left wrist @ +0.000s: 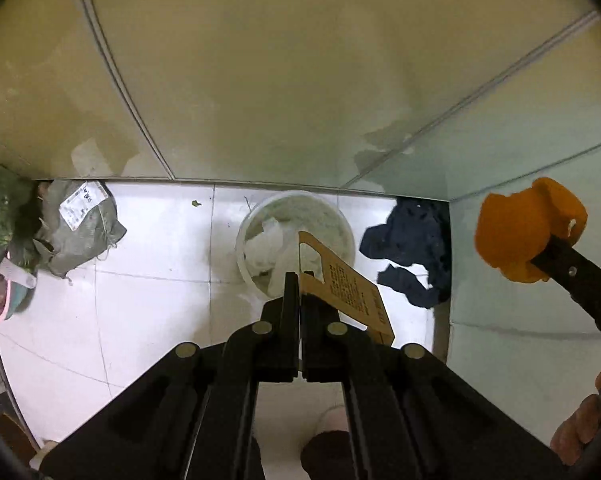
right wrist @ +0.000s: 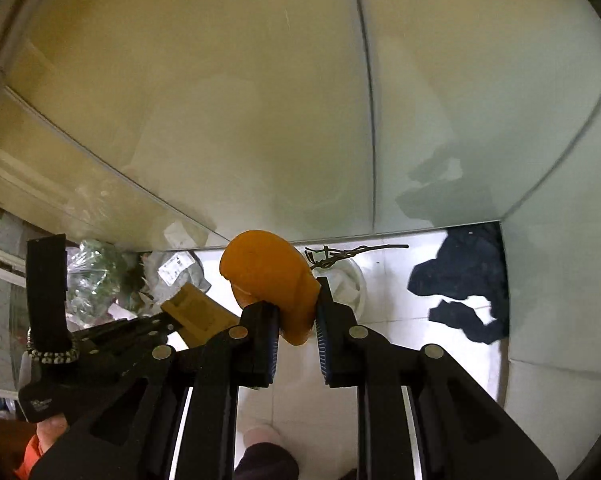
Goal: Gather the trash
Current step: 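Carry the cardboard tag and orange peel down to the bin and release both, then raise both open tools back toward the floral mat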
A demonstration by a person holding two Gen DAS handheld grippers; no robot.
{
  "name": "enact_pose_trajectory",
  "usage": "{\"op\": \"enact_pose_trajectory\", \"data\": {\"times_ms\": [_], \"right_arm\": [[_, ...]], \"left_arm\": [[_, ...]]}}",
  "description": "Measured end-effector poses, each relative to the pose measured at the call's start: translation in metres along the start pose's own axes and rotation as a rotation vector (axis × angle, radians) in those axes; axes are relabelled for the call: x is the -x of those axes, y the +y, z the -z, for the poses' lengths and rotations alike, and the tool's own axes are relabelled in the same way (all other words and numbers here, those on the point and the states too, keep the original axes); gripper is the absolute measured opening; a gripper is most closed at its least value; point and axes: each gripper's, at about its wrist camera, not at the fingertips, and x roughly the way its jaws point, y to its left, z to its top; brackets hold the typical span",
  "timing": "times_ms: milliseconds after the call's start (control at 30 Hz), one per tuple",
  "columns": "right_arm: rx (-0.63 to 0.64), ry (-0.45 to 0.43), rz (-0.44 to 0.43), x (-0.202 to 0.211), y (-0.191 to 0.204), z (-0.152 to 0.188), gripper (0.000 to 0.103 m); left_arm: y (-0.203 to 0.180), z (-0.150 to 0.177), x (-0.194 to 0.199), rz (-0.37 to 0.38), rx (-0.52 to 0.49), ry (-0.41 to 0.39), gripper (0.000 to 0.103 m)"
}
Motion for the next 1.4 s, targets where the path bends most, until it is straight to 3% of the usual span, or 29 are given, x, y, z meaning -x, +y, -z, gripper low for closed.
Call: {"op": "enact_pose_trajectory", "data": {"times_ms": [133,233,267,400,600,767,1033,1267,1400], "right_arm": [[-0.006,-0.006,-0.033,-0.021,-0.001,-0.006,0.015],[0.016,-0.004,0.012,-0.030,0.003,-0.011,0.020],[0.021,0.006,0.020,-0.031,0.004,-0.011,0.025],[0.001,0.080,0.009,-0.034,0.001,-0.015,0.029],[0.029,0.081,0.050,-0.007,0.007,-0.021,0.029],[0.048,0.066,0.067,0.040,0.019,-0.032,0.029],[0.063,-0.026,0.069,0.160,0.057,-0.058,0.029],[0.092,-0.210,0.073,0.292,0.109,-0.075,0.029],[0.110,-0.339,0.096,0.358,0.142,-0.083,0.029]], "left_arm": [[0.000,-0.011,-0.009,0.011,0.016,-0.022,0.003],[-0.001,-0.016,-0.020,-0.024,0.017,-0.002,0.031],[0.000,-0.016,-0.022,-0.034,0.019,0.006,0.034],[0.002,-0.014,-0.017,-0.022,0.026,0.035,0.034],[-0.007,-0.012,0.026,-0.033,0.008,0.034,0.034],[-0.023,-0.015,0.097,-0.038,-0.022,-0.004,0.034],[-0.063,-0.029,0.264,-0.030,-0.103,-0.165,0.033],[-0.085,-0.037,0.426,0.014,-0.173,-0.370,0.034],[-0.089,-0.035,0.497,0.037,-0.208,-0.483,0.034]]}}
